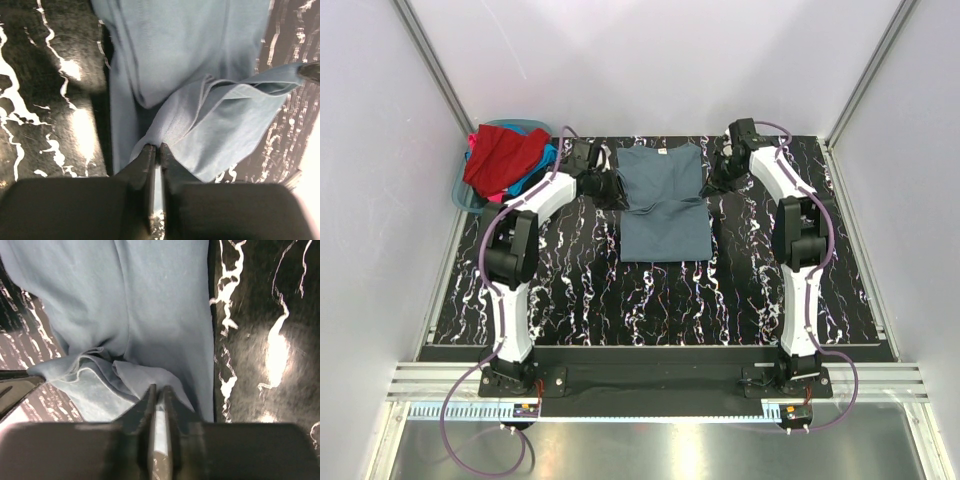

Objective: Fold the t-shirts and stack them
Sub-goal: Fold the tshirt

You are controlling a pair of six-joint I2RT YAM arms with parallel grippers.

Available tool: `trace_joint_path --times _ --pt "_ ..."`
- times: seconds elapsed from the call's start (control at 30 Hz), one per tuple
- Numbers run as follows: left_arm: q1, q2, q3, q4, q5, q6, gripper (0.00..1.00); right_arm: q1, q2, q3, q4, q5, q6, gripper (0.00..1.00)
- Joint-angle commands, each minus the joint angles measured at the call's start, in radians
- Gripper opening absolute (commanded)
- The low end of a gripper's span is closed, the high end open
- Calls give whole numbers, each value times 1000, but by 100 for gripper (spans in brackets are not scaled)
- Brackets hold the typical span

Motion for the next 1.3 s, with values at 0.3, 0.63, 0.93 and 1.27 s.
trace_joint_path --times 0.3,0.63,0.93,1.27 --pt "33 -130 145 -59 -97 67 99 -11 -58 240 -75 -24 -46 100" --pt "-105 -322 -177 -48 -165 5 99 15 -335 -368 58 21 3 100" --pt "-133 -382 -406 -38 -171 -20 91 15 -477 -710 129 33 15 92" --pt "-131 -320 -521 82 -137 -63 81 20 -402 -767 216 13 20 73"
